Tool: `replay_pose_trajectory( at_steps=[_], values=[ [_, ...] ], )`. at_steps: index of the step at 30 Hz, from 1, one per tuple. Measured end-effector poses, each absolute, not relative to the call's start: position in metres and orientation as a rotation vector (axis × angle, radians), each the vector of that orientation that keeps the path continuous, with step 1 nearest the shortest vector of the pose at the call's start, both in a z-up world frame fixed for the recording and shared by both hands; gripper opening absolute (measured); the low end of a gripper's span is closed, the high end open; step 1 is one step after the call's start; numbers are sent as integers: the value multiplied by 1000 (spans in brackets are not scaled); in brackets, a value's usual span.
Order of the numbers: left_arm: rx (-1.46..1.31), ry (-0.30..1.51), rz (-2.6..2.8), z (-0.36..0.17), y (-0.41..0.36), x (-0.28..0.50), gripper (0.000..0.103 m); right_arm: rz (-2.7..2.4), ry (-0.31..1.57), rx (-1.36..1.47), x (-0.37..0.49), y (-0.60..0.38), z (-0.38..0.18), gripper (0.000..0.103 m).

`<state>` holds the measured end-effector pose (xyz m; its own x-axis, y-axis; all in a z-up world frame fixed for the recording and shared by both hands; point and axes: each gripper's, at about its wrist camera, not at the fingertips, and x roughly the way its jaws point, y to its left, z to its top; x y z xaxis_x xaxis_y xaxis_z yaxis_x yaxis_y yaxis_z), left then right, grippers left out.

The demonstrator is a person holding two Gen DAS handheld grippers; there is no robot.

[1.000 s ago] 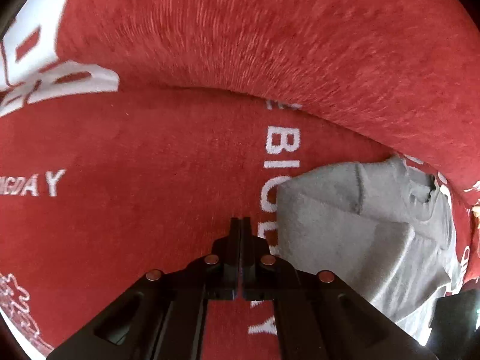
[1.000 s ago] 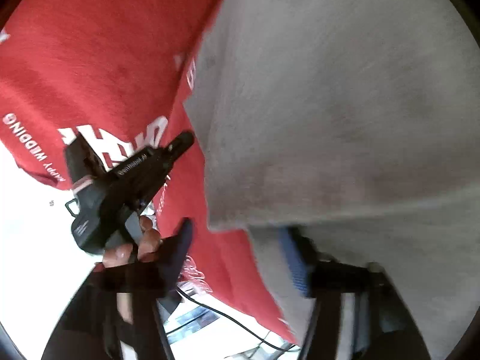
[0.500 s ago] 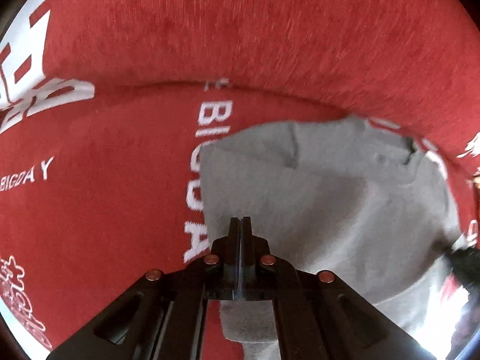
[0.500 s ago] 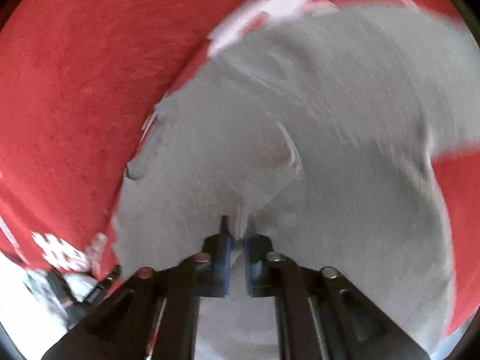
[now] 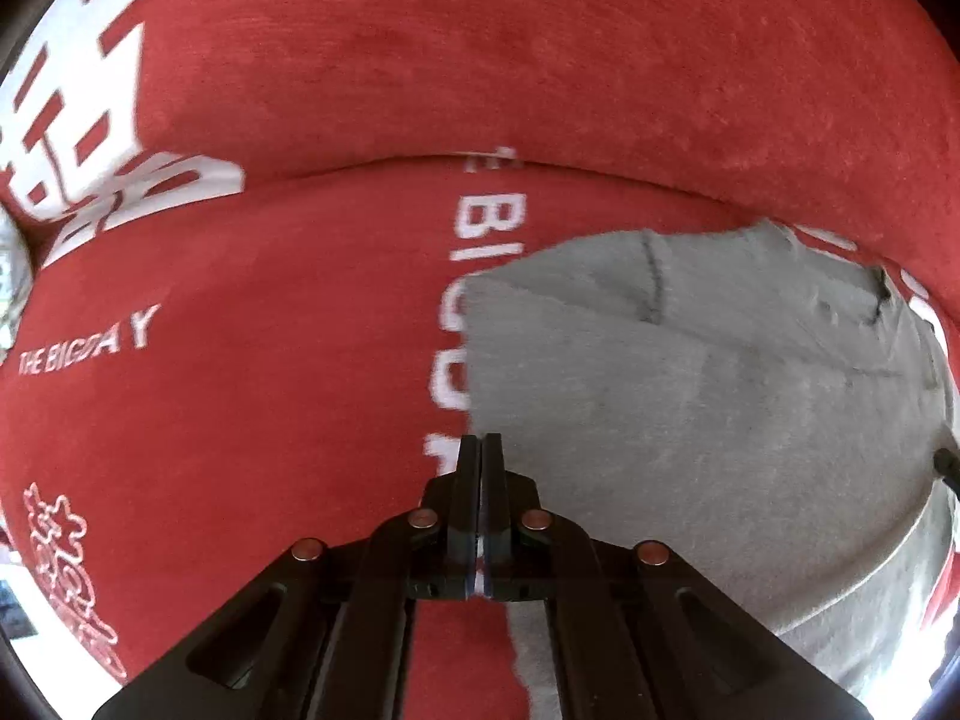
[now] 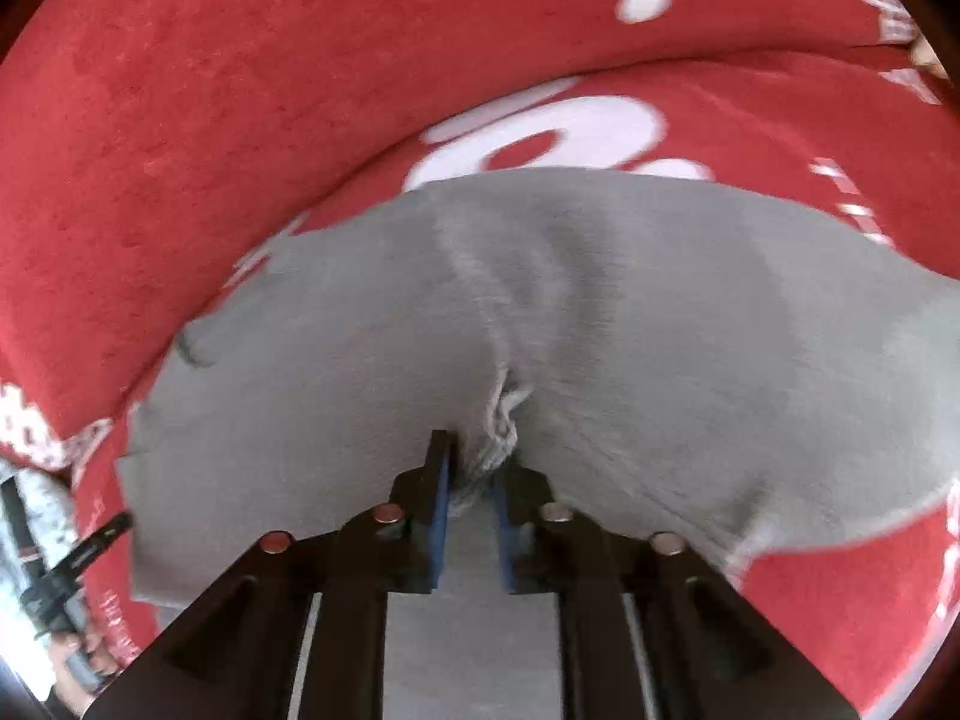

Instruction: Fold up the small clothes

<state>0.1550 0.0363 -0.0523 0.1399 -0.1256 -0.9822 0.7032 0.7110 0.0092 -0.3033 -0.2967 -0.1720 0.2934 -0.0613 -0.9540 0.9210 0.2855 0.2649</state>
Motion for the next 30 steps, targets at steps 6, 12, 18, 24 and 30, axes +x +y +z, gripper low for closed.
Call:
replay_pose_trajectory(
  at_steps=[6,12,18,24,30],
  values=[
    [551,1301,-705,-25,55,143,1,-849,994,1109,-319,-289,-145,24],
    [586,1326,-784,-33,46,109,1,-677,1015,1009,-269,-268,-138,24],
    [674,1254,-798,-51,51,85,1,-715,1105,988,-266,-265,-167,21],
    [736,1255,-810,-47,55,75,1,-768,1133,1015,-298,-259,-162,33],
    [715,1342,-794,-39,54,70,1,-789,1102,1115,-330,-242,-148,49]
  ],
)
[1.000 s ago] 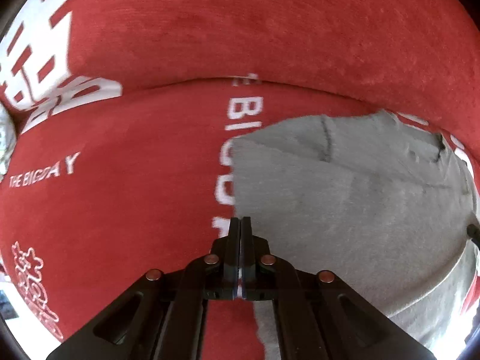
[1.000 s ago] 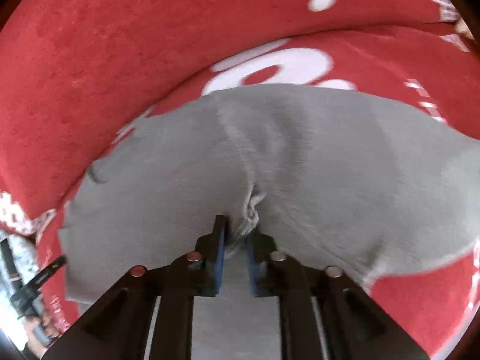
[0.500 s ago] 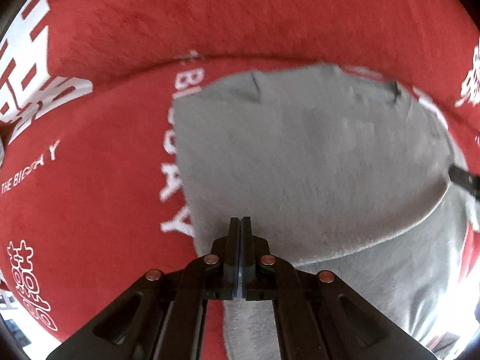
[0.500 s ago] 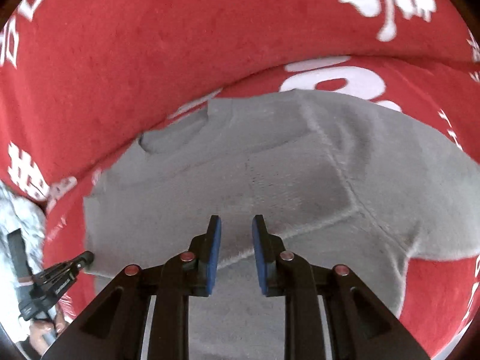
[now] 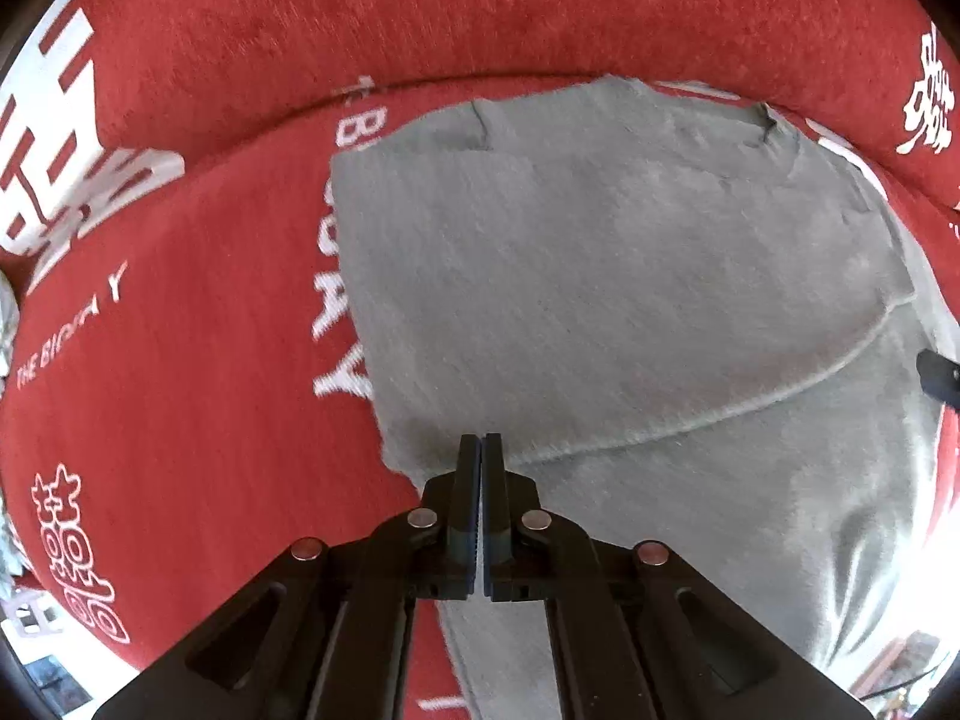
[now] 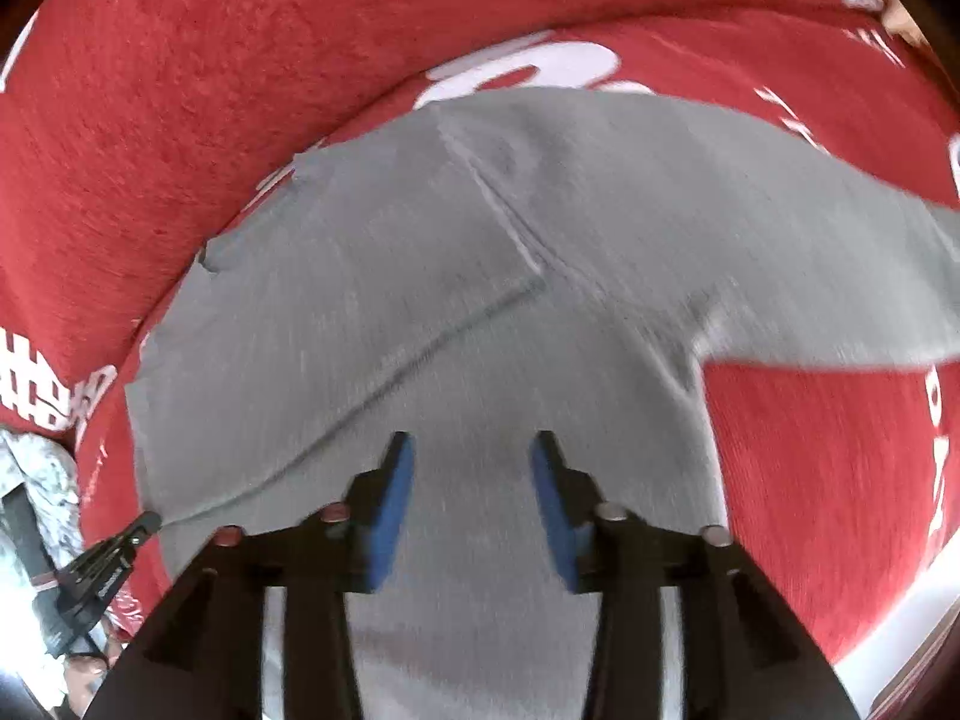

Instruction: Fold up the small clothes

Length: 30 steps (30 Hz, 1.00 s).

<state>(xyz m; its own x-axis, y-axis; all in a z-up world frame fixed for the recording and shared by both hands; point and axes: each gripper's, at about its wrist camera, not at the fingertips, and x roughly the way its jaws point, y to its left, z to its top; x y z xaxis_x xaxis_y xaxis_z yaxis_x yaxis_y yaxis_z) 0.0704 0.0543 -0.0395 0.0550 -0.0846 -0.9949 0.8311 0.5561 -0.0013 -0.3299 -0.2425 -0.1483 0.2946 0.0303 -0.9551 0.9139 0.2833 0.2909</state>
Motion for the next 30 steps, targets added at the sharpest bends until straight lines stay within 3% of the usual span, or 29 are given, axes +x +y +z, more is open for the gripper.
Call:
replay_pose_trajectory(
  at_steps=[6,10,25,28,30],
  values=[
    [734,1380,-792,-29,52,51,1,-784,1082,1180,-340,-221,-137,50],
    [750,1400,-798,-26,50,41,1,-787,1070,1205,-346,-209,-131,60],
    [830,1395,-854,-19,48,5,1,-807,1015,1287,-370,-172,-123,60],
    [861,1390,-856,-24,46,0,1,-808,1003,1305,-377,-167,-125,69],
    [877,1390,-858,-26,43,-5,1,-804,1001,1321,-382,-165,-129,69]
  ],
)
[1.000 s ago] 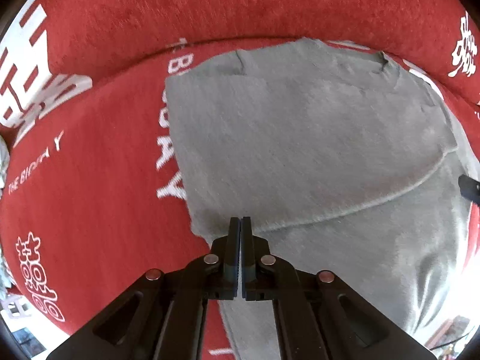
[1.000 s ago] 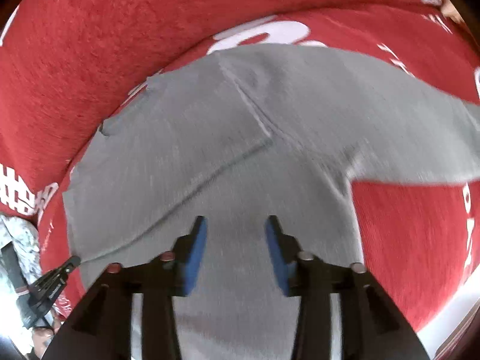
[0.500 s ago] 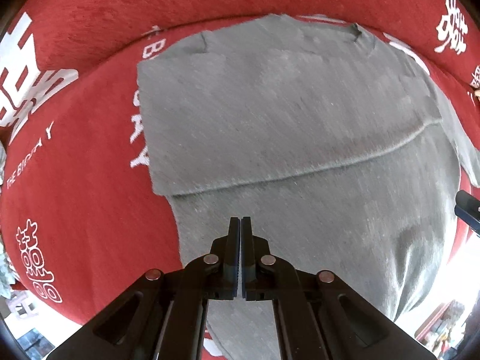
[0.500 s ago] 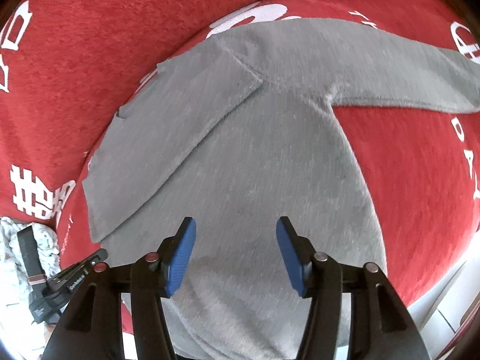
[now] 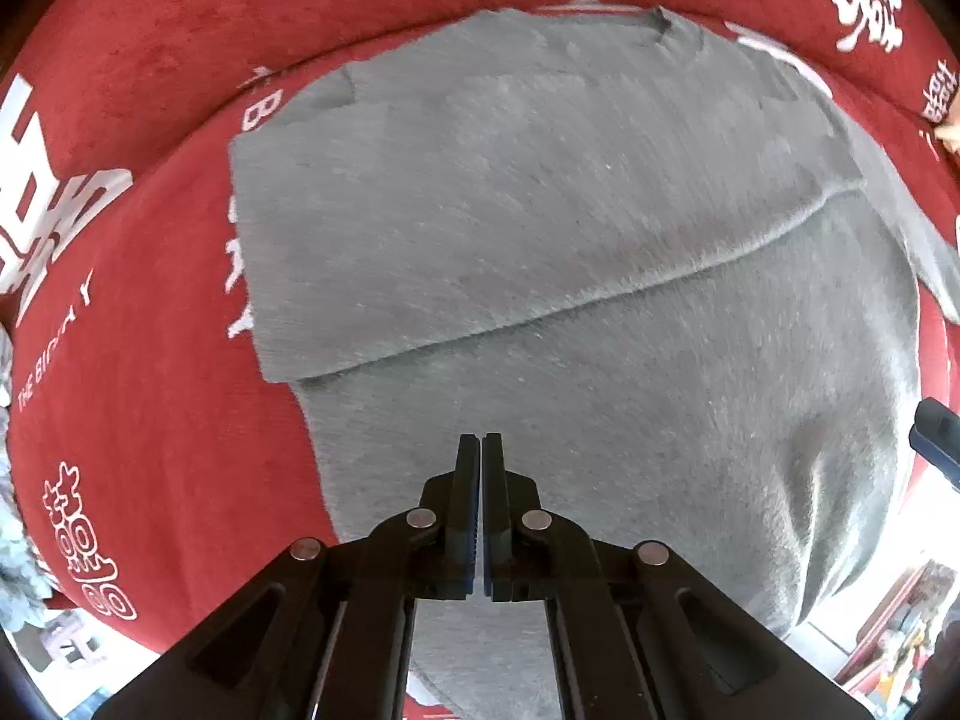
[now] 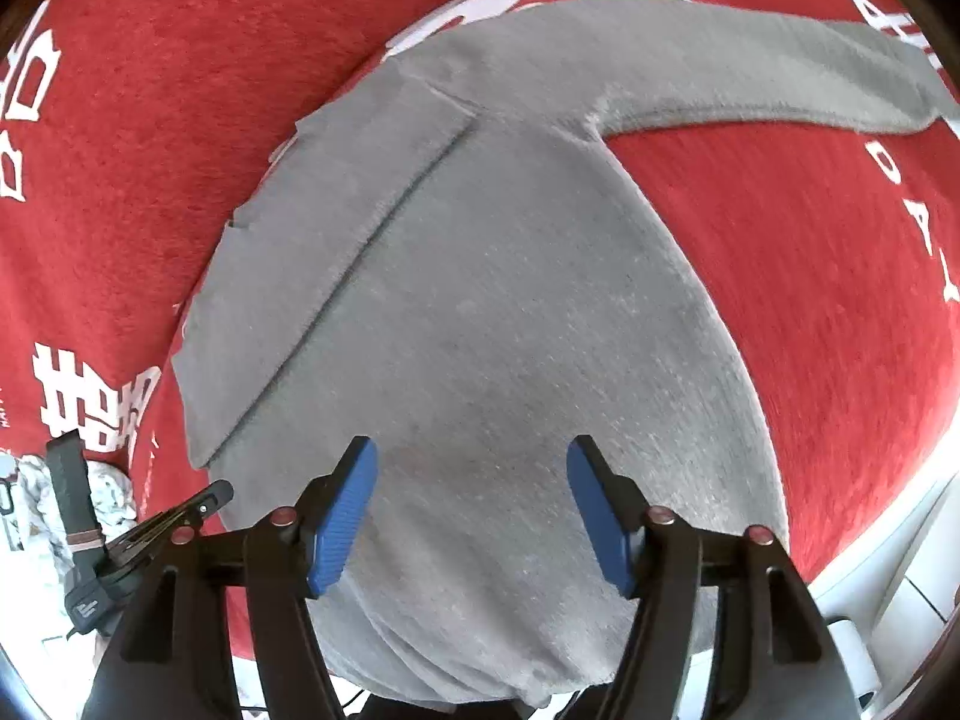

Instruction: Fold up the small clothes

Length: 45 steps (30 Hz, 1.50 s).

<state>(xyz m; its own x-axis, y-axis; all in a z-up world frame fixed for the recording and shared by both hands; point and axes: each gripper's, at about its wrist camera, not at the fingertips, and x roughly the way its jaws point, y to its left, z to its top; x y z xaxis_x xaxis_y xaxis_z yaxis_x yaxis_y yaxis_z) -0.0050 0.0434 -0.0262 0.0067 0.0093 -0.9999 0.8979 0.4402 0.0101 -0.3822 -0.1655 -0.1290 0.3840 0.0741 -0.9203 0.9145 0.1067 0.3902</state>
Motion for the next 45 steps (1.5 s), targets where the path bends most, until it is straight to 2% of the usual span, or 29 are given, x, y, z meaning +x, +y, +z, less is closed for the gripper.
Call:
replay_pose_trajectory(
  at_steps=[6,12,13,14,15,16,26,35,41,45],
  values=[
    [893,1437,-850,-32,29,-27,1,-789,1007,1360,-398,-176,-139,70],
    [866,1477,-874,-33,3,-55,1,-782,984,1363,-420,-202,-140,80],
    [860,1488,-879,-34,-4,-61,28,-783,977,1361,-425,-208,-140,80],
    [855,1497,-882,-35,-9,-65,103,-784,972,1361,-429,-212,-139,80],
    [854,1493,-870,-36,-14,-67,97,-786,969,1363,-433,-216,-140,80],
    [863,1483,-869,-41,-23,-74,102,-785,965,1366,-436,-219,-140,80],
    [891,1412,-884,-83,-90,-113,102,-854,831,1484,-503,-265,-151,80],
    [841,1505,-903,-136,-148,-122,102,-1104,494,1684,-626,-321,-180,80],
    [791,1459,-950,-155,-185,-138,102,-1090,214,1863,-669,-344,-211,80],
    [765,1419,-969,-167,-205,-147,102,-1057,95,1896,-676,-354,-218,80]
  ],
)
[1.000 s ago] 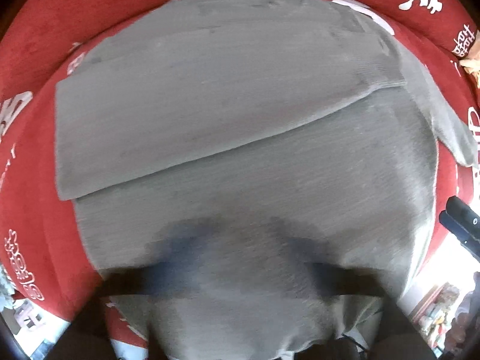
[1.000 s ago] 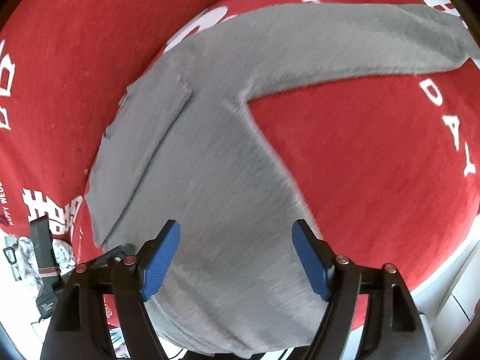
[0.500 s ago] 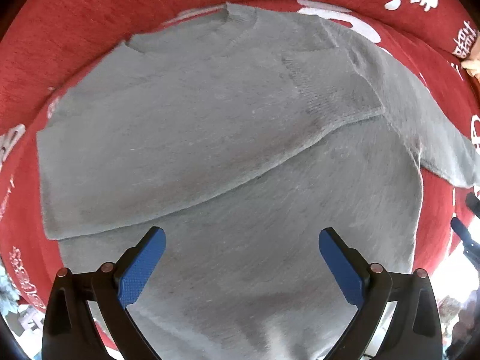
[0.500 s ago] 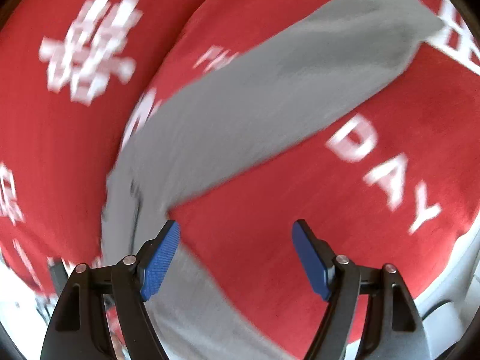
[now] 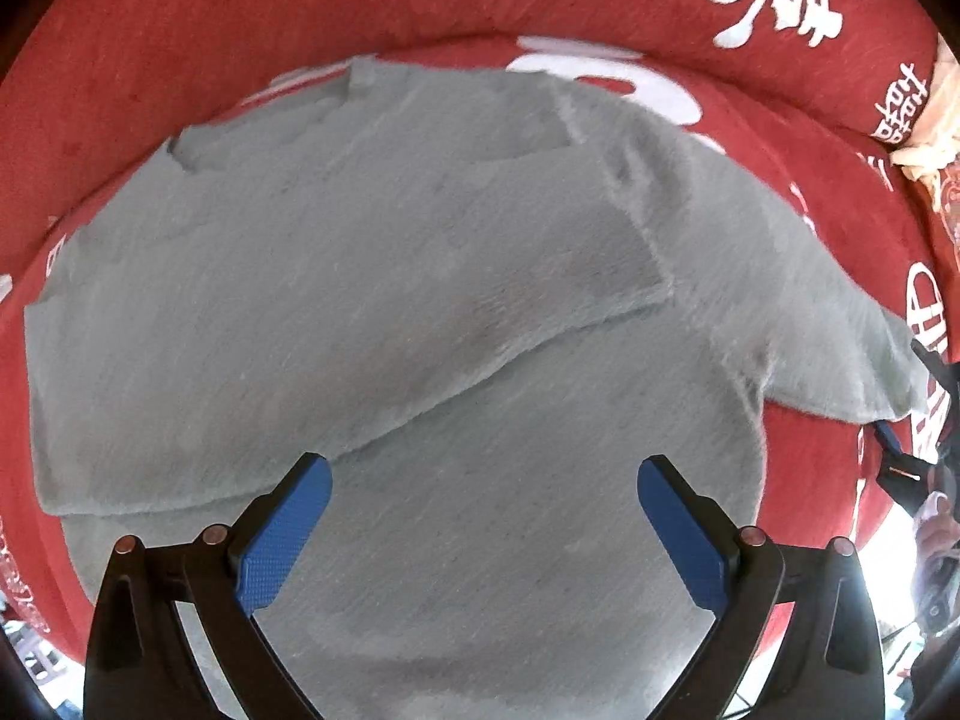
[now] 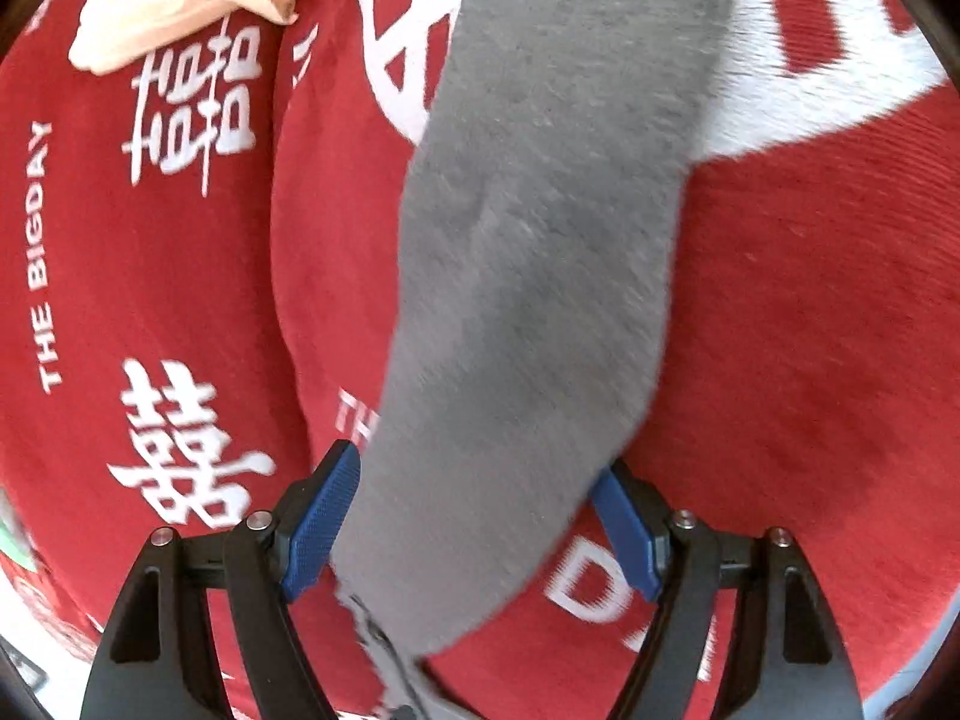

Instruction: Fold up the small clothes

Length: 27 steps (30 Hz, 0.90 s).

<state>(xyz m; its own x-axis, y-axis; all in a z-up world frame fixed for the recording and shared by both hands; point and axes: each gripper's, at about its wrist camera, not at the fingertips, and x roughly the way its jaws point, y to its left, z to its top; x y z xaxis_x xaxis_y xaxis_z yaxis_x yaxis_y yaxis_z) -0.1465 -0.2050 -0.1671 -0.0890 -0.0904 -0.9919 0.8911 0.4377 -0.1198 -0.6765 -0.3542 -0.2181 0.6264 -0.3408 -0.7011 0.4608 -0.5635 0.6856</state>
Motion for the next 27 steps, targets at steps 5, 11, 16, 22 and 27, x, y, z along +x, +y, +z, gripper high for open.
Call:
replay_pose_trajectory(
  at_steps=[5,11,16,22,27],
  values=[
    [719,1439,-981,-187,-225,-161,102,-985,-15,1932,-674,-361,-222,74],
    [687,1450,-959,-203,-228,-152,102,-873,-49,1956,-647,-371,-218,5],
    [668,1449,-950,-207,-229,-141,102,-761,9,1834,-603,-393,-183,5],
    [668,1446,-903,-207,-228,-112,102,-563,181,1625,-505,-410,-130,5],
    [620,1424,-865,-205,-215,-79,102,-410,379,1440,-402,-391,-102,6]
  ],
)
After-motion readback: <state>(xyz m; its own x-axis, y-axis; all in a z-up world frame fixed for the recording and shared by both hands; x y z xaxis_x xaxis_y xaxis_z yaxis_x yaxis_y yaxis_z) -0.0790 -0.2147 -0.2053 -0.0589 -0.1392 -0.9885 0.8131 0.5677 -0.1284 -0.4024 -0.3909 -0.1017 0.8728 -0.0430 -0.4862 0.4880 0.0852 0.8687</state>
